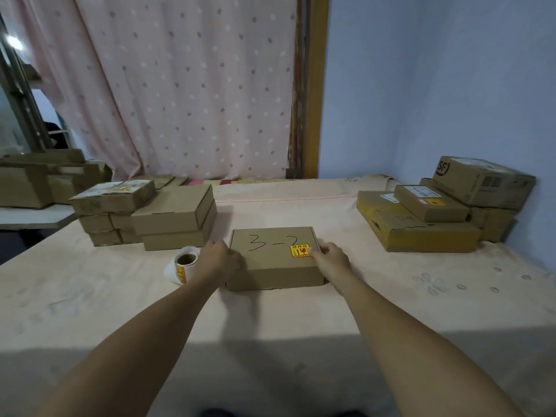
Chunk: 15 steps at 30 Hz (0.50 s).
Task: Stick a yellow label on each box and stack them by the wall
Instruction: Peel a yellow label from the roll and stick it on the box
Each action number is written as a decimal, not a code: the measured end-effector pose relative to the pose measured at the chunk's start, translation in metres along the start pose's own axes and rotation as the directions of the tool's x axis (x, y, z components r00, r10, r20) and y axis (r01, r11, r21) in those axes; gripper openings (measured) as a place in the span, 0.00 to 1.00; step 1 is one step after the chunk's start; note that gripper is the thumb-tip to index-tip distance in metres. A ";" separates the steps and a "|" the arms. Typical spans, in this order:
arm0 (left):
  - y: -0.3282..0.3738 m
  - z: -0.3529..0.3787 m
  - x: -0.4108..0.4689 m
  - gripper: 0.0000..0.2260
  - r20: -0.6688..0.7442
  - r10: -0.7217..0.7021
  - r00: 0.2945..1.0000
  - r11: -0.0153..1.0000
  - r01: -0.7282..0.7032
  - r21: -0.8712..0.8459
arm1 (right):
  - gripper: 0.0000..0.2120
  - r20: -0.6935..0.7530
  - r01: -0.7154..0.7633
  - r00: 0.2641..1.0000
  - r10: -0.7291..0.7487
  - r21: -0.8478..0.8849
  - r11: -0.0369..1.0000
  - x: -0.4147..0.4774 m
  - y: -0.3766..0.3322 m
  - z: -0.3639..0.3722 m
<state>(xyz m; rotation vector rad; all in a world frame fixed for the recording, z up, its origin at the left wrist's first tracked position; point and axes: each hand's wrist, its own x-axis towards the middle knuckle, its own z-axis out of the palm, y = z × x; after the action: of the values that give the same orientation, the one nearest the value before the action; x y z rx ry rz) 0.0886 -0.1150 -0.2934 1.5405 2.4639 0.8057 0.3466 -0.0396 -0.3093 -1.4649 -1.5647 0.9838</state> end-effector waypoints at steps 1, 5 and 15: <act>0.002 -0.001 -0.003 0.11 0.041 -0.030 0.999 0.999 0.031 -0.022 | 0.06 0.010 -0.006 1.000 0.006 -0.001 1.000 -0.003 0.000 -0.001; 0.008 -0.004 -0.010 0.09 0.151 -0.110 0.982 0.983 0.130 -0.128 | 0.08 0.055 -0.057 0.997 0.051 0.108 0.993 -0.011 -0.002 -0.006; 0.040 -0.016 -0.007 0.10 -0.032 -0.100 0.994 0.818 0.064 -0.571 | 0.15 0.216 -0.289 0.954 0.207 0.482 0.827 -0.023 -0.018 -0.053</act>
<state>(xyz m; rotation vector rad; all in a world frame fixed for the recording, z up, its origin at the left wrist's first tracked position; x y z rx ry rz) 0.1175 -0.1137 -0.2609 1.1857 2.0180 1.4270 0.3890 -0.0613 -0.2714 -1.2457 -1.0975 1.5634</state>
